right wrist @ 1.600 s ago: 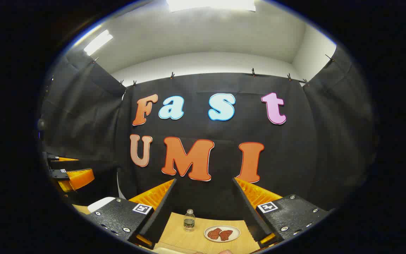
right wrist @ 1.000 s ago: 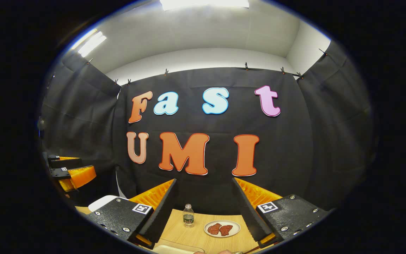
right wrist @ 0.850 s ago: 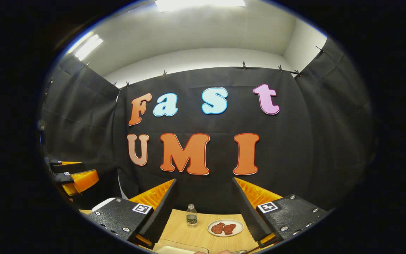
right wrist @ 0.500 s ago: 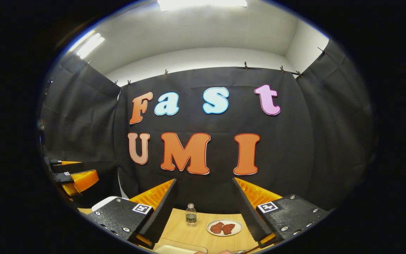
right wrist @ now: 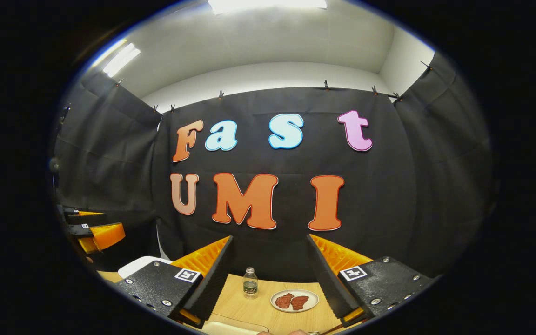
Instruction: Close the left gripper, press the button to open the rice cooker; take a wooden spoon from the chopstick holder with the right hand, scoop a spoonful of rice and pour it into the rice cooker, then put the wooden spoon back into the chopstick holder.
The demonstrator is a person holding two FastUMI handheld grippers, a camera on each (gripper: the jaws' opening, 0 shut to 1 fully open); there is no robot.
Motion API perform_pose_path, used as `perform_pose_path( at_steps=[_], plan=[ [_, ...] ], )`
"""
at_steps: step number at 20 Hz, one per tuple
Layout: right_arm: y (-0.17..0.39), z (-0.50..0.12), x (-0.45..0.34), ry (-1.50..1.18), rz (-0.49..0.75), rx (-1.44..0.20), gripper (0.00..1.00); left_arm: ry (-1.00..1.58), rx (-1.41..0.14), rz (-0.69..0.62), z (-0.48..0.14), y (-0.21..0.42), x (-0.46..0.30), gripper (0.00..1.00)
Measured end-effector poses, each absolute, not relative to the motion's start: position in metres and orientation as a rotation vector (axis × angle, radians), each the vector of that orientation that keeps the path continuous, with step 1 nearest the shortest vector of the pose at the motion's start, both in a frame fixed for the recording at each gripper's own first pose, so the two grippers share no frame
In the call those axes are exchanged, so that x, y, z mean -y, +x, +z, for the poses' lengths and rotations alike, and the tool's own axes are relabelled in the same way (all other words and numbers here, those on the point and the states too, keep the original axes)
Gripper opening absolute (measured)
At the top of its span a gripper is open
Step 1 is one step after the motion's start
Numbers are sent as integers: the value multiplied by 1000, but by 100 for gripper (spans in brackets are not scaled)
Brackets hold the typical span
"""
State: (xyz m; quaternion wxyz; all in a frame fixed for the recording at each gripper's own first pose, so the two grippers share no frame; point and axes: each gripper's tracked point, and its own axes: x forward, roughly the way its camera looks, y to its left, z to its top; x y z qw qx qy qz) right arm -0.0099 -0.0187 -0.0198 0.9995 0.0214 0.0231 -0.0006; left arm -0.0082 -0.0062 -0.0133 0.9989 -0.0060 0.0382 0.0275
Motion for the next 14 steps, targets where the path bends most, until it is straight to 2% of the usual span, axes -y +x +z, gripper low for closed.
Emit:
perform_pose_path(
  at_steps=[7, 10, 11, 12, 13, 14],
  plan=[
    [-7, -41, 40, 35, 13, -78, 93, -67, -186, 167, -39, 8, -47, 95],
    [-2, -46, 49, 45, -19, -88, 94, -118, -251, 223, -58, 9, -72, 69],
    [0, -47, 48, 49, -33, -84, 93, -125, -275, 232, -64, 9, -79, 57],
    [2, -47, 48, 52, -51, -85, 93, -121, -308, 240, -73, 13, -84, 25],
    [3, -49, 46, 51, -70, -91, 93, -112, -340, 248, -82, 15, -91, 12],
    [5, -50, 42, 50, -78, -95, 93, -108, -369, 239, -91, 21, -93, 7]
  ],
)
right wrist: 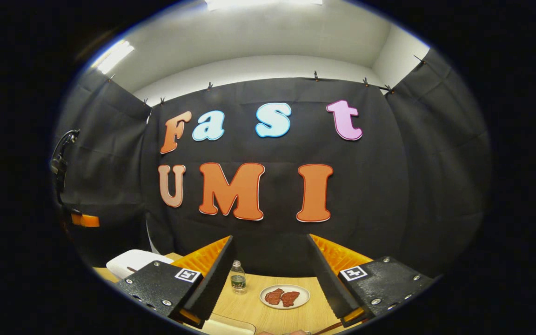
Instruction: Close the left gripper, press the button to open the rice cooker; take a wooden spoon from the chopstick holder with the right hand, scoop a spoonful of rice and pour it into the rice cooker, then put the wooden spoon back into the chopstick holder.
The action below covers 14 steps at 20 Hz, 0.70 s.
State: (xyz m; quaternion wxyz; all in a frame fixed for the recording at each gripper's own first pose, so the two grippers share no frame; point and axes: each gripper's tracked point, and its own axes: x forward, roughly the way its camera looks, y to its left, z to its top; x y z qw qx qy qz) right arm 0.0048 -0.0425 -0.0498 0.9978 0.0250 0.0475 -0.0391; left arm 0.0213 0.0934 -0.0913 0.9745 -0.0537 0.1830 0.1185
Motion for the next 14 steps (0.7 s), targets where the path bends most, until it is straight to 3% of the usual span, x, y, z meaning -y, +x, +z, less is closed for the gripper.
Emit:
perform_pose_path(
  at_steps=[4, 6, 14],
  plan=[
    [11, -46, 26, 25, -93, -92, 94, -170, -501, 205, -124, 32, -103, 8],
    [11, -47, 19, 6, -104, -94, 93, -221, -578, 188, -142, 36, -103, 2],
    [-2, -59, 24, -61, -159, -136, 94, -371, -830, 98, -202, 53, -99, 5]
  ],
)
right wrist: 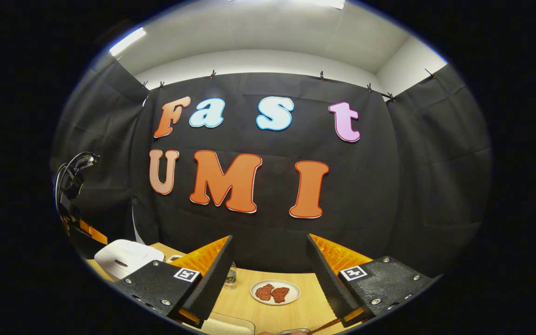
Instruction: Close the left gripper, press the button to open the rice cooker; take a wooden spoon from the chopstick holder with the right hand, scoop a spoonful of rice and pour it into the rice cooker, then put the wooden spoon back into the chopstick holder.
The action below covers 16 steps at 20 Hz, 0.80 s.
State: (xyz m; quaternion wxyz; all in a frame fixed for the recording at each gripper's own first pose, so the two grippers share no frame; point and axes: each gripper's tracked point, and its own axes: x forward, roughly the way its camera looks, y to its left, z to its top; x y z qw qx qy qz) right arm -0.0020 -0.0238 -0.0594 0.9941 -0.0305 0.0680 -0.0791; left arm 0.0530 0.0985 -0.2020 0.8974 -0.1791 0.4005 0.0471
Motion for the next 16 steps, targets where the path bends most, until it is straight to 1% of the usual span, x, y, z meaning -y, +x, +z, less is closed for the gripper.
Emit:
perform_pose_path(
  at_steps=[1, 2, 3, 4, 8, 10, 11, 12, 14, 15, 16],
  plan=[
    [-4, -61, 26, -67, -166, -138, 94, -384, -858, 94, -209, 53, -100, 5],
    [-7, -62, 28, -72, -175, -142, 94, -397, -898, 83, -221, 51, -100, 2],
    [-9, -65, 30, -74, -184, -149, 94, -426, -933, 69, -229, 49, -98, 2],
    [-11, -69, 34, -74, -192, -157, 94, -463, -959, 53, -237, 53, -93, 5],
    [-16, -84, 46, -72, -217, -206, 95, -504, -1043, 73, -261, 61, -104, 5],
    [-19, -87, 53, -78, -234, -213, 95, -529, -1075, 68, -266, 61, -99, 5],
    [-20, -88, 57, -81, -242, -217, 95, -536, -1094, 65, -269, 60, -96, 8],
    [-21, -89, 59, -80, -248, -220, 95, -545, -1102, 66, -273, 60, -94, 5],
    [-22, -92, 59, -75, -251, -224, 95, -509, -1126, 92, -285, 55, -96, 5],
    [-22, -94, 60, -74, -253, -227, 93, -498, -1149, 101, -292, 48, -96, 5],
    [-22, -96, 61, -72, -252, -233, 95, -499, -1161, 110, -291, 45, -92, 5]
  ],
)
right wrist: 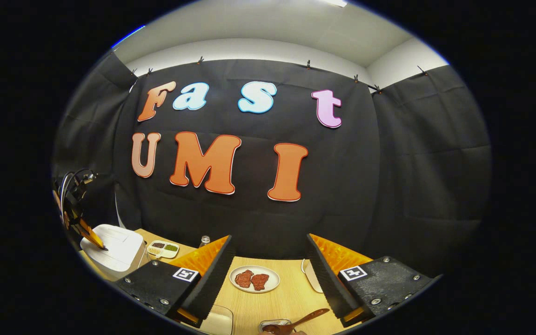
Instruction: Close the left gripper, press the button to open the rice cooker; take a wooden spoon from the chopstick holder with the right hand, scoop a spoonful of rice and pour it into the rice cooker, then put the wooden spoon back into the chopstick holder.
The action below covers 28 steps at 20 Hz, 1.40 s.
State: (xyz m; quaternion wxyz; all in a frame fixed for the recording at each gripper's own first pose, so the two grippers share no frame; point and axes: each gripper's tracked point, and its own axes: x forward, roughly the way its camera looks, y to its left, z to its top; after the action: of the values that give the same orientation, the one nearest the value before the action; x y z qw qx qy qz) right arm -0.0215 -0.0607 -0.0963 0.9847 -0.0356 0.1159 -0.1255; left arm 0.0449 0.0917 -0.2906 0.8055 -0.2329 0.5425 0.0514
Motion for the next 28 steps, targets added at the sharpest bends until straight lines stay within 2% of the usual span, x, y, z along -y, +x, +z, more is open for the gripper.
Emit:
perform_pose_path(
  at_steps=[5, 8, 9, 11, 14, 19, 20, 23, 24, 28],
  plan=[
    [-19, -102, 59, -56, -237, -240, 95, -376, -1084, 78, -279, 51, -92, 5],
    [-15, -109, 59, -48, -226, -249, 95, -269, -845, 74, -229, 78, -98, 5],
    [-14, -111, 59, -47, -220, -258, 93, -232, -746, 88, -206, 89, -103, 5],
    [-11, -112, 57, -49, -206, -260, 95, -145, -560, 143, -158, 104, -117, 5],
    [-8, -115, 56, -50, -188, -266, 95, -122, -442, 161, -122, 92, -107, 2],
    [-15, -128, 57, -34, -168, -304, 95, -120, -313, 149, -85, 71, -97, 6],
    [-17, -132, 59, -29, -168, -314, 95, -106, -294, 154, -82, 66, -94, 17],
    [-23, -145, 66, -24, -175, -350, 95, -89, -257, 148, -72, 57, -80, 30],
    [-26, -149, 69, -25, -178, -361, 95, -87, -245, 139, -71, 53, -74, 43],
    [-39, -168, 86, -31, -201, -406, 95, -29, -204, 121, -64, 44, -50, 76]
  ],
)
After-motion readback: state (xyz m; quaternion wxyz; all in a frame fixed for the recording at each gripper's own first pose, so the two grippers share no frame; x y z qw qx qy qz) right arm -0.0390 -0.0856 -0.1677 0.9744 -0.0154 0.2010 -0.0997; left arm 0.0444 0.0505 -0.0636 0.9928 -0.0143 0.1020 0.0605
